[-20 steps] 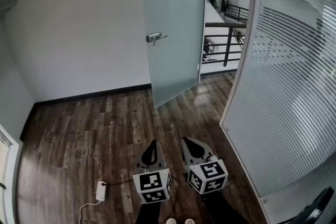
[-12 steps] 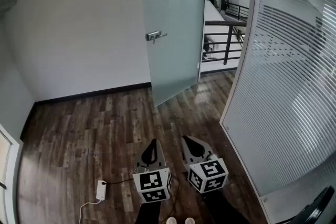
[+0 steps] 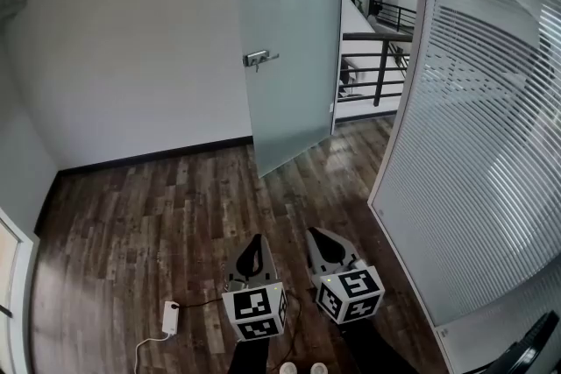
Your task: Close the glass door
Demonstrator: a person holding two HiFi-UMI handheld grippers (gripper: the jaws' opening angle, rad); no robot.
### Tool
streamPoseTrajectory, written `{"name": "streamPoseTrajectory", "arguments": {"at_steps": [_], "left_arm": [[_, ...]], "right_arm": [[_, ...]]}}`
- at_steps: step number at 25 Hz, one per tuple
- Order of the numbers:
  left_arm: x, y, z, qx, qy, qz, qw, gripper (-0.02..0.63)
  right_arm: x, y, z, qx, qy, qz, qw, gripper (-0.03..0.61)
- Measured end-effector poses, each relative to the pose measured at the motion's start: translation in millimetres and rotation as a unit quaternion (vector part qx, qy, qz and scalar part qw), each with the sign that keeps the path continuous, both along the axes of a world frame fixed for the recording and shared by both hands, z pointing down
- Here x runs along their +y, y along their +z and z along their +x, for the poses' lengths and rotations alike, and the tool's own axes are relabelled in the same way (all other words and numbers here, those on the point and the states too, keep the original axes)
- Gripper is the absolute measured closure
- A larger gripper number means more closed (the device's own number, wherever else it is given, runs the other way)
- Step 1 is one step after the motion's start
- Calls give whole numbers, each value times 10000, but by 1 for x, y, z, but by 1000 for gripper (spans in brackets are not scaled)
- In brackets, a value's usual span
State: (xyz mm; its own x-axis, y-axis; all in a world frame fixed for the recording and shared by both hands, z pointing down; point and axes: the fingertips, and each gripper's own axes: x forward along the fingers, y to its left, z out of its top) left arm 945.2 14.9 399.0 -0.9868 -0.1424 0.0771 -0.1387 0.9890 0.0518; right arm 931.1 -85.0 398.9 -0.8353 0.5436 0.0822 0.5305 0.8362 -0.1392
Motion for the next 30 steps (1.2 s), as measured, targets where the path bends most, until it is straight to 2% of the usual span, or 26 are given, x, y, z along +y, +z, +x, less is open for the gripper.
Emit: {"name": "streamPoseTrajectory", "arguments": {"at_steps": [12,16,22,30], "left_arm": [[33,27,-5,258,-80,31,9996,617],[43,37,-19,342,-94,107,9993,617],[47,26,-73,154,-121,-51,9998,617],[55,24,-183,117,-623,-55,9980,617]], "right_arm": [[16,19,-9,143,225,75,9996,580],[24,27,-18,171,240,106,9995,580],[35,24,-70,69,146,70,9998,580],[36,14,-195,-64,-177,166,9997,580]]}}
